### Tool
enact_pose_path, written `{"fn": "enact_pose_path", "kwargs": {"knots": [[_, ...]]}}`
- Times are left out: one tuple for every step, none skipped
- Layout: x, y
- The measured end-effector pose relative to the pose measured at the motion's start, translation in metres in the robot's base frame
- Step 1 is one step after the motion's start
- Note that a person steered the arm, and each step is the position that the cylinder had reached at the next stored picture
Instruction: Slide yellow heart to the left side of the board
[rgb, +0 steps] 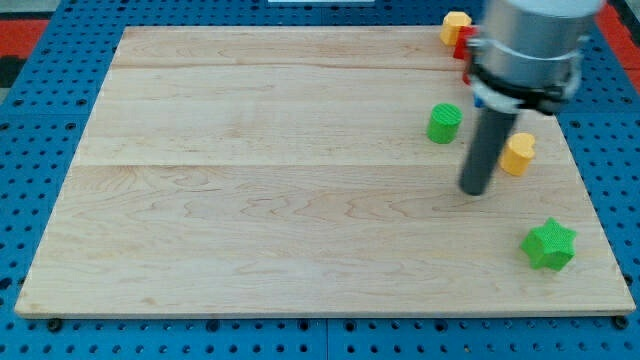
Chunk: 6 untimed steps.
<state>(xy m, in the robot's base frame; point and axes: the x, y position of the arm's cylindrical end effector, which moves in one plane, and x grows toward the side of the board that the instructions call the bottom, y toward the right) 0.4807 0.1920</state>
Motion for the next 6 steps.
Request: {"fn": "enact_pose_path", "kwargs": {"knots": [[0.002,0.054],[-0.028,0.047],[-0.042,0.040],[-0.051,0.048],[-0.079,0.044],[-0.078,0.008]]}}
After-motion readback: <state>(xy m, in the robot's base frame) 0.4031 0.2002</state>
